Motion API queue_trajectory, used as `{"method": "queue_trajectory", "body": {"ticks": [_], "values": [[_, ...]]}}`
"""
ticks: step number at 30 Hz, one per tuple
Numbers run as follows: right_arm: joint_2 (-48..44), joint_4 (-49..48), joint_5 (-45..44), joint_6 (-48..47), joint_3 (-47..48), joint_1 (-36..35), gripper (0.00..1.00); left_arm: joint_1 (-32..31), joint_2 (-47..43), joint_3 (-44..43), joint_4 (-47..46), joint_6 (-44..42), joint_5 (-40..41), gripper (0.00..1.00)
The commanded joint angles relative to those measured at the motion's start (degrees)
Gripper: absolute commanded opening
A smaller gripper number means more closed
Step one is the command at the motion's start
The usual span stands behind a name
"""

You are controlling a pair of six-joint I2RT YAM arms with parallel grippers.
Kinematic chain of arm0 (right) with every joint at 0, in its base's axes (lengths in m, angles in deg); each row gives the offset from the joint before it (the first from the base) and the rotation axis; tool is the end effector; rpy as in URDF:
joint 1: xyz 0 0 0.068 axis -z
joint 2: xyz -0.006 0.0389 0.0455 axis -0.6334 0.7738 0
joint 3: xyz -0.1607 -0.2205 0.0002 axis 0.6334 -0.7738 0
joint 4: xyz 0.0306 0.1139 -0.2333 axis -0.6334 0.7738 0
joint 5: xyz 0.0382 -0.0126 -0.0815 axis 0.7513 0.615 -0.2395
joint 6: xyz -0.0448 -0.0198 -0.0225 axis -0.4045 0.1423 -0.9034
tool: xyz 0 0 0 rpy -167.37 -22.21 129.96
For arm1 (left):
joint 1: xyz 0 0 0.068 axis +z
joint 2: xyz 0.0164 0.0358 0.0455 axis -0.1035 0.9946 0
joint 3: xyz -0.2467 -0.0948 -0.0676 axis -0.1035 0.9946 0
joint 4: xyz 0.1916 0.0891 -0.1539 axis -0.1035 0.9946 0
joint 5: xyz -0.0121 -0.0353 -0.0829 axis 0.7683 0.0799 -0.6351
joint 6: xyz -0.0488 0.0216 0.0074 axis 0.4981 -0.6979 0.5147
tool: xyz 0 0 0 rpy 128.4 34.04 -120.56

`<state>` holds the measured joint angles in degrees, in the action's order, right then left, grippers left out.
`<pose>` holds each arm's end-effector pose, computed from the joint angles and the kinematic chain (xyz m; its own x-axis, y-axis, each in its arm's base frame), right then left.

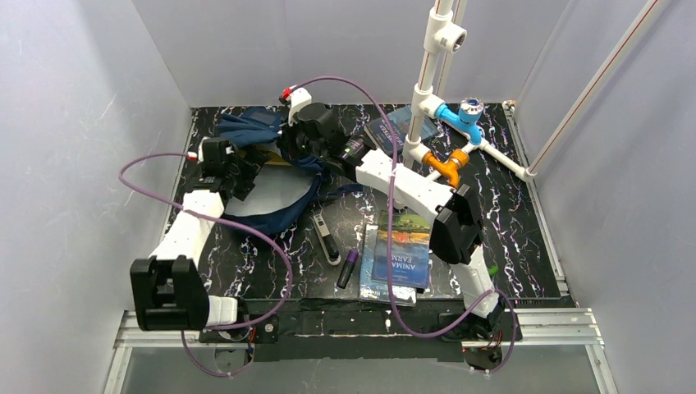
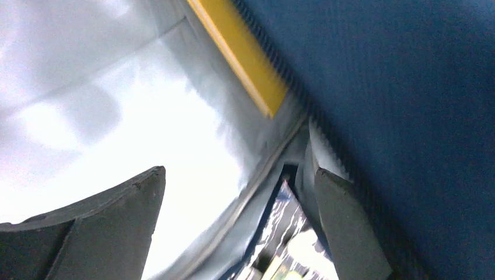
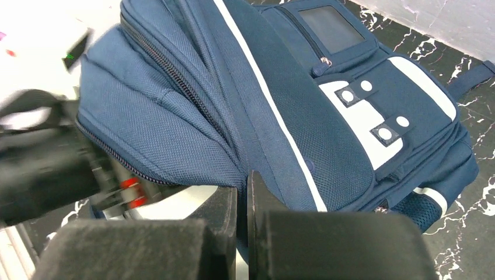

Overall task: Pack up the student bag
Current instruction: Place the book in the student bag.

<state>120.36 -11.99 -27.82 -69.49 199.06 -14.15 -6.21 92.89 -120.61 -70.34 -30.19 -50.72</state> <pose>0.3056 0.4054 0.3646 -0.3179 -0.0047 -0.9481 -0.6759 0.7024 0.2232 0.3074 -0.0029 0.2715 -0.3088 -0.8491 -0.4285 -0.4211 0.5260 -0.7389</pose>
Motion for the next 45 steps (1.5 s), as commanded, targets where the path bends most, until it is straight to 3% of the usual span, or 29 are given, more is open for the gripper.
{"method": "queue_trajectory", "body": {"ticks": [1,5,9,14,17,19,26,34,38,42,45], "values": [[0.6,-4.5,-4.0,-3.3,2.7,0.8,0.01,0.2,-8.7,-5.1,19.9,-12.9,-3.6,0.98],[2.3,-2.5,-3.6,-4.3,2.6,0.5,0.01,0.1,-16.0,-6.1,31.2,-19.9,1.0,0.96],[3.5,0.7,-3.9,-5.8,2.9,-0.9,0.15,0.1,-23.9,-8.4,37.9,-24.8,13.4,0.96],[3.5,6.4,-9.2,-11.3,3.4,-4.4,0.39,0.1,-30.0,-13.0,38.8,-29.9,24.9,0.97],[2.7,8.8,-10.2,-11.7,3.2,-4.6,0.68,0.1,-29.7,-16.1,40.7,-30.2,27.2,0.98],[1.9,11.5,-8.7,-13.3,3.5,-4.8,0.79,0.1,-29.4,-16.8,40.6,-29.9,24.1,0.98],[-9.6,26.6,-1.1,-18.7,3.8,-7.0,0.97,0.1,-25.3,-17.5,33.9,-31.8,4.1,0.98],[-35.5,23.0,14.7,-20.8,-15.0,-7.1,0.98,0.1,-20.7,-13.9,20.7,-25.3,-21.3,0.96],[-46.3,18.2,18.1,-19.2,-21.5,-7.0,0.98,0.0,-17.8,-11.9,12.4,-19.8,-31.0,0.93],[-55.2,15.5,14.5,-17.9,-24.7,-7.0,0.98,-0.9,-16.2,-10.0,6.2,-14.3,-35.4,0.92],[-62.5,11.2,3.3,-16.2,-29.4,-7.0,0.98,-3.0,-15.9,-9.6,5.2,-13.1,-34.3,0.92]]}}
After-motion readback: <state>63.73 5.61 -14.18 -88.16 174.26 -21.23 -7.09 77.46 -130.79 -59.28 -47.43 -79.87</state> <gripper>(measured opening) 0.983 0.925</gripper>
